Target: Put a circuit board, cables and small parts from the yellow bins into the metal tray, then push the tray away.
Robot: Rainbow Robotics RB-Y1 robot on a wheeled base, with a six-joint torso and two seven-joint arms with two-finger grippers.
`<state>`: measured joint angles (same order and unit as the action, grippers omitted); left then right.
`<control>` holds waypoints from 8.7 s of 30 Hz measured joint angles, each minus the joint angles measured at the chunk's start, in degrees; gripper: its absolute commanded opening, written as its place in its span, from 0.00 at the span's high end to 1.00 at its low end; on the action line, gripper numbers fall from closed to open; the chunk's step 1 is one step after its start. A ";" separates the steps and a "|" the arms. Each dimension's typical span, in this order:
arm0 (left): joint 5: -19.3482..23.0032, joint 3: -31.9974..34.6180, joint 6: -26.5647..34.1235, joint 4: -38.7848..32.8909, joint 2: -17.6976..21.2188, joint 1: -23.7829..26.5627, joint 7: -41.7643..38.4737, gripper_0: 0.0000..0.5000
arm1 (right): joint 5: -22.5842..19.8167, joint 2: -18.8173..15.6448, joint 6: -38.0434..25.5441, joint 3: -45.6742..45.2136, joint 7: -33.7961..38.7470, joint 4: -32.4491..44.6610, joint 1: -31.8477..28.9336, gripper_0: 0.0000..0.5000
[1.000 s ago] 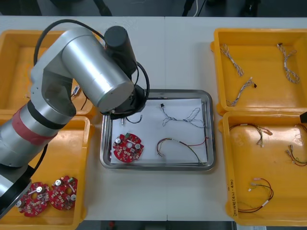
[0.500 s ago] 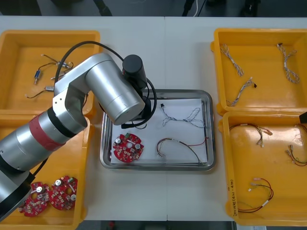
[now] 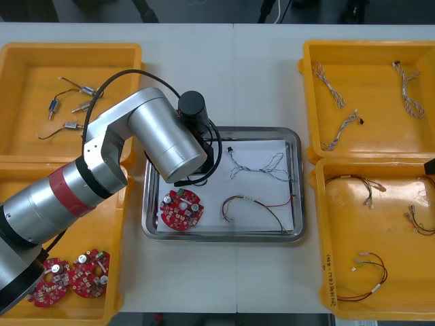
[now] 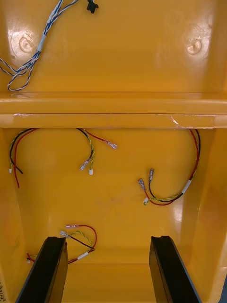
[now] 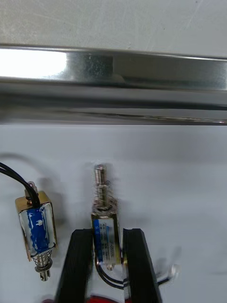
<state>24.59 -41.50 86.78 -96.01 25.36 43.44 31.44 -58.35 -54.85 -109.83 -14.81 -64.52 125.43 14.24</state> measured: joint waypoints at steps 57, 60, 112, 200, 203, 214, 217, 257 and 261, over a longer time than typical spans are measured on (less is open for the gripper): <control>27.72 36.93 22.84 -15.53 15.65 -0.20 19.48 0.00 | 0.04 0.01 0.00 -0.01 0.00 0.01 0.01 0.00; 29.58 38.85 22.85 -15.55 18.14 -1.28 19.53 0.00 | 0.04 0.01 0.00 -0.01 0.00 0.01 0.01 0.00; 29.70 61.90 22.86 -29.70 26.25 -33.24 37.95 0.00 | 1.39 14.01 -0.01 38.62 -0.22 -3.59 34.91 0.00; 29.80 61.97 22.86 -29.77 26.28 -33.29 37.95 0.00 | 34.97 34.48 12.59 76.40 -40.34 -16.39 25.33 0.00; 29.80 61.97 22.86 -29.77 26.28 -33.29 37.95 0.00 | 35.38 34.48 12.68 76.71 -40.33 -16.39 25.06 0.00; 29.81 61.97 22.86 -29.77 26.28 -33.29 37.95 0.00 | 36.46 34.48 13.69 77.00 -40.22 -16.39 24.42 0.49; 29.81 61.97 22.86 -29.77 26.28 -33.29 37.95 0.00 | 36.84 34.48 13.69 77.01 -39.99 -16.39 24.42 0.63; 29.81 61.97 22.86 -29.77 26.28 -33.29 37.95 0.00 | 38.46 33.22 15.28 77.26 -38.81 -16.19 27.22 1.00; 29.81 61.97 22.86 -29.77 26.28 -33.29 37.95 0.00 | 38.20 32.31 15.47 77.28 -38.81 -16.18 28.54 1.00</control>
<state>54.40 20.47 109.64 -125.78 51.64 10.16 69.39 -20.15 -22.54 -94.36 62.47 -103.32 109.25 42.78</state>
